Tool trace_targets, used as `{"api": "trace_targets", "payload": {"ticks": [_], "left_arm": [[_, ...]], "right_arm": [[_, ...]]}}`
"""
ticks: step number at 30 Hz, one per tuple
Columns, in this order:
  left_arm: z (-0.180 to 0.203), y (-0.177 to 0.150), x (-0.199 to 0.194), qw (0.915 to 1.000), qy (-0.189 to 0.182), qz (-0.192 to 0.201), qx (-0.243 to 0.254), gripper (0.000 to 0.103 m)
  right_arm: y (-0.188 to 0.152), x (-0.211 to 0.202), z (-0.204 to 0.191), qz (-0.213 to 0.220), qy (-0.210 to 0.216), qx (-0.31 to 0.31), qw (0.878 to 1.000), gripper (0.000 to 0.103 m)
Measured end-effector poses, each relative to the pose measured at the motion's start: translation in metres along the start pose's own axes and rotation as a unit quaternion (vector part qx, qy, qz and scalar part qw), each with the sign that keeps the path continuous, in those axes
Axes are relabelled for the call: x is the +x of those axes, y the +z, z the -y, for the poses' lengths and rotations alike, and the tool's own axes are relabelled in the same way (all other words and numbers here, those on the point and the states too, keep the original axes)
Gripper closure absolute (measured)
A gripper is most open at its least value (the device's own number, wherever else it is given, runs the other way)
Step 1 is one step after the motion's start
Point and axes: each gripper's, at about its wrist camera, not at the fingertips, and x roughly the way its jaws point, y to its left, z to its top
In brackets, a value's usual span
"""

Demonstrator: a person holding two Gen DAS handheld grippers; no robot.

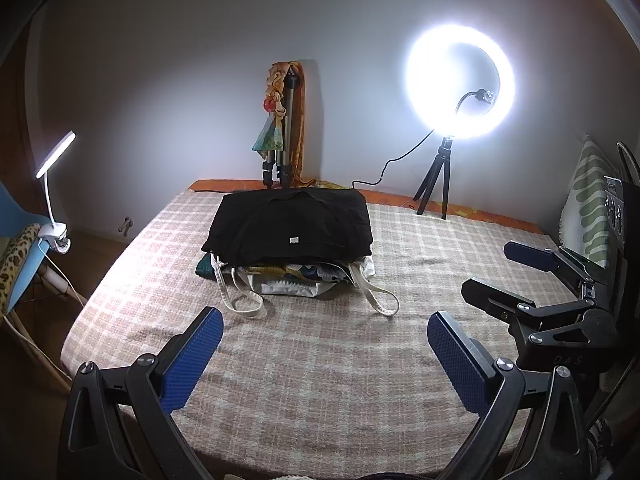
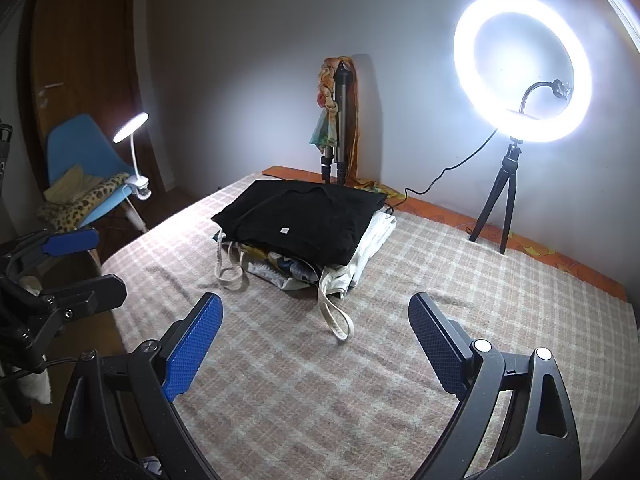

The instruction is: Fold small clothes

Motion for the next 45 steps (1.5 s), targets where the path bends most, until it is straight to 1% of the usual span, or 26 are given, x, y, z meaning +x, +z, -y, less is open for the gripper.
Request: {"api": "trace_targets", "payload": {"ticks": [16,45], "left_arm": [[0.0031,0.0014,0.0003,1.0,-0.005,0.0,0.001,0.0],[0.0012,-0.0001,0.007,1.0,-0.003,0.003,0.001,0.0]], "right_arm": [[0.0001,-0.0009,0.0025,0.001,-0.001,0.001,1.0,0.009],[-0.0032,0.003,0.0005,-0.002,0.0,0.0,1.0,0.009]]}}
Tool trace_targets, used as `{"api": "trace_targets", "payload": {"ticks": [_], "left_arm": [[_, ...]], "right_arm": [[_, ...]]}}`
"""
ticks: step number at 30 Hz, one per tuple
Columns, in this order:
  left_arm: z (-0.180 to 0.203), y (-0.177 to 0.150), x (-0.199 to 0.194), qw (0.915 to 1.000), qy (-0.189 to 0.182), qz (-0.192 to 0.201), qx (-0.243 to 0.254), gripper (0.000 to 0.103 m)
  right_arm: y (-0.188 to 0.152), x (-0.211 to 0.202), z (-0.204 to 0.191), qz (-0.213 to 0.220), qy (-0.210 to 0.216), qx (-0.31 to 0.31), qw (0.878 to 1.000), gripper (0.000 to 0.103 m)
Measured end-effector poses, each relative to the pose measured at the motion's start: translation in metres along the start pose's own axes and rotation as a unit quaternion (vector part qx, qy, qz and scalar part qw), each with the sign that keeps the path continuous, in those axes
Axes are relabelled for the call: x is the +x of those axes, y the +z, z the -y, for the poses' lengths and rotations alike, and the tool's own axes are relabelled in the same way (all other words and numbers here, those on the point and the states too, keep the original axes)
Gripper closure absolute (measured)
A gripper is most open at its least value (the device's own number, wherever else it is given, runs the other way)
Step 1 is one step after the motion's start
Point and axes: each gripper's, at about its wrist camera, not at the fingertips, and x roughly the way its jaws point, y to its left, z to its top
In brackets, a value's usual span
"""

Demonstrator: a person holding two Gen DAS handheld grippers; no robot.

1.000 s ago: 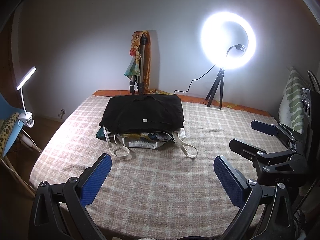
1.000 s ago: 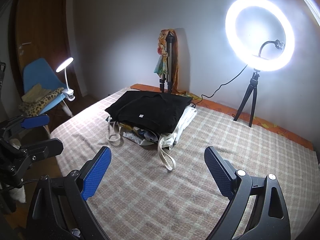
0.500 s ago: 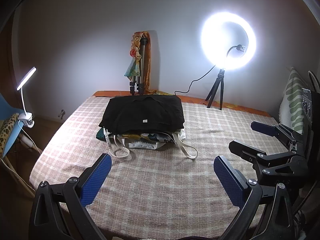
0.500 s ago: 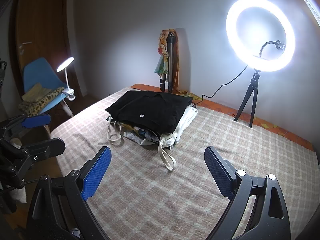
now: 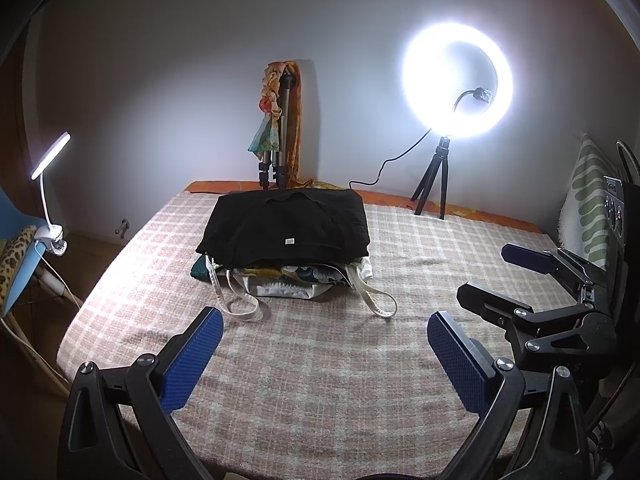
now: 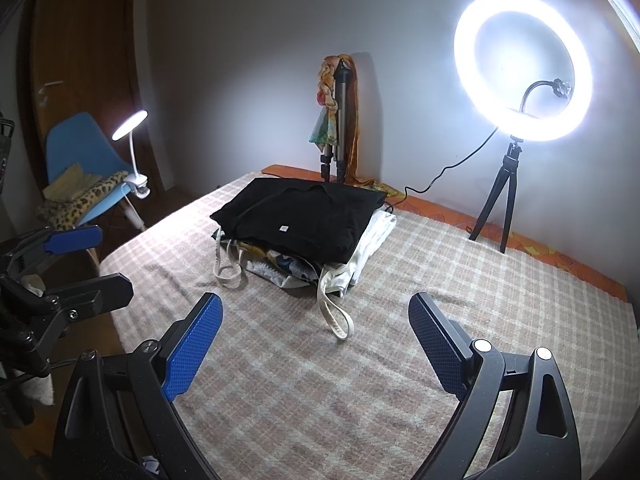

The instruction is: Fold small clothes

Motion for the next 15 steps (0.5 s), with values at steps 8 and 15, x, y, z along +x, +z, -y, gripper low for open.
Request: {"api": "trace_targets", "payload": {"ticks": [8,15], "left_arm": [[-0.0001,-0.002,0.0025,1.0,-0.001,-0.001,-0.002,0.0],[-0.0003,-0.0031,0.0031,1.0,0.001,0.0,-0.002,0.0]], "right_arm": [[0.0021,0.0006,-0.0007,0.002,0.0,-0.001,1.0,0.009],[0.0017,0.0007,-0.0016,0.002,0.0,-0.001,1.0,0.009]]}}
